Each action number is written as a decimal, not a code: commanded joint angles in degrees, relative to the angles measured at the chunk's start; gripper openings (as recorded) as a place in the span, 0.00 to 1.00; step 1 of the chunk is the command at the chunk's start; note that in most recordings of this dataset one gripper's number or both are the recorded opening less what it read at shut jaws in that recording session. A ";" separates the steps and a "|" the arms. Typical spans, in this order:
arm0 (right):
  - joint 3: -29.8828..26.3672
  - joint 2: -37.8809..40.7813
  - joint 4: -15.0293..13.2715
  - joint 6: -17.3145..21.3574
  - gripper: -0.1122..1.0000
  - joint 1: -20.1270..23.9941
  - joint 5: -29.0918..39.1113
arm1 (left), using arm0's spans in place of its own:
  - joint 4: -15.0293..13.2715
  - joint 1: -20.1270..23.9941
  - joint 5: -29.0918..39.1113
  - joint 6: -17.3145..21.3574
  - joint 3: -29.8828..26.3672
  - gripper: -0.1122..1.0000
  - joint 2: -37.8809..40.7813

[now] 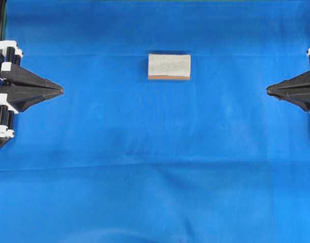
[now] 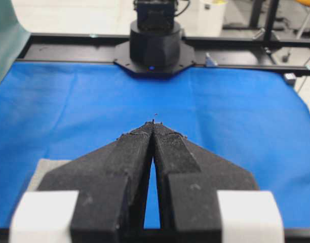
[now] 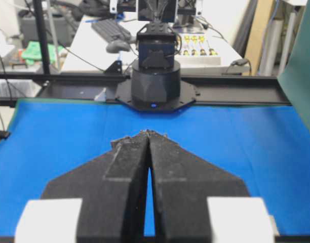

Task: Hand over the sponge with the left arm and wipe it with the right arm.
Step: 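Move the left gripper to the sponge and close on its edge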

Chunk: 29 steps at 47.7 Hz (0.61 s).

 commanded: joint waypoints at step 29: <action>-3.43 4.92 -0.18 -0.79 0.10 -1.85 2.37 | -1.05 12.48 -4.04 5.10 -7.47 0.21 23.47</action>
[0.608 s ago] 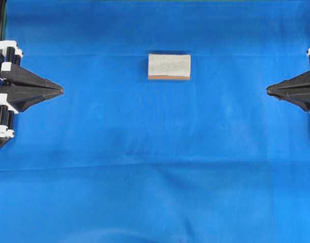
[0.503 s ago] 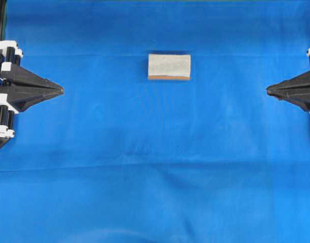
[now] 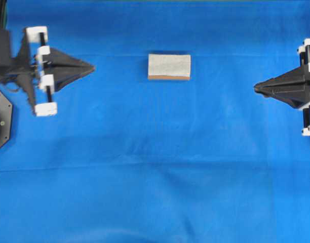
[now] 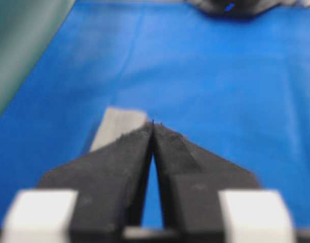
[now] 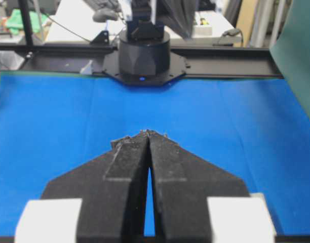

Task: Hand over the sponge with the left arm and wipe it with the right arm.
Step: 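Move the left gripper to the sponge and close on its edge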

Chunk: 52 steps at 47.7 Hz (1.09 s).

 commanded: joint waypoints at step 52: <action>-1.14 1.58 -0.09 0.09 0.10 -1.93 1.32 | -0.09 6.77 13.10 8.00 -30.67 0.94 48.16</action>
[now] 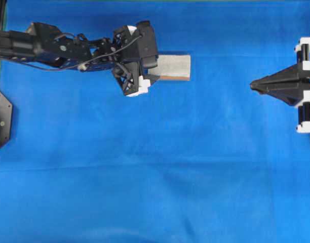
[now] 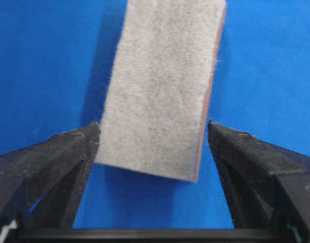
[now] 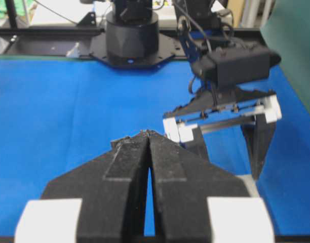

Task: Hand over the sponge with the left arm and wipe it with the right arm.
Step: 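Move the left gripper to the sponge and close on its edge, then lift the sponge with the left gripper toward the table center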

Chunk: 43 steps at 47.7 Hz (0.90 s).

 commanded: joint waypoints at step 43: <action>-1.14 0.62 -0.09 0.09 0.10 -0.18 0.44 | 0.00 0.88 3.08 -1.58 -3.78 0.52 2.29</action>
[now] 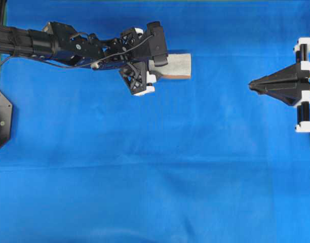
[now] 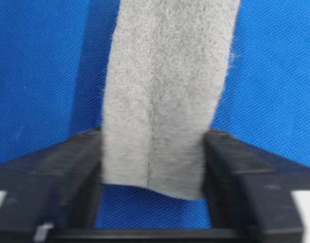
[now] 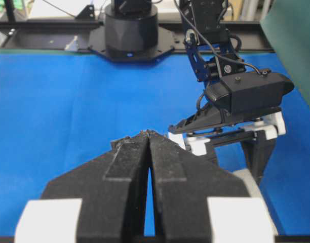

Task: Hand over the sponge with the left arm and wipe it with the right arm.
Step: 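Lift the sponge with the left gripper toward the table center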

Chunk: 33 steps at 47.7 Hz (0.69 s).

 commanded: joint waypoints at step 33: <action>-2.02 2.02 -0.09 0.09 0.10 -1.14 0.44 | -0.53 -10.99 10.72 -2.29 4.04 0.36 -21.01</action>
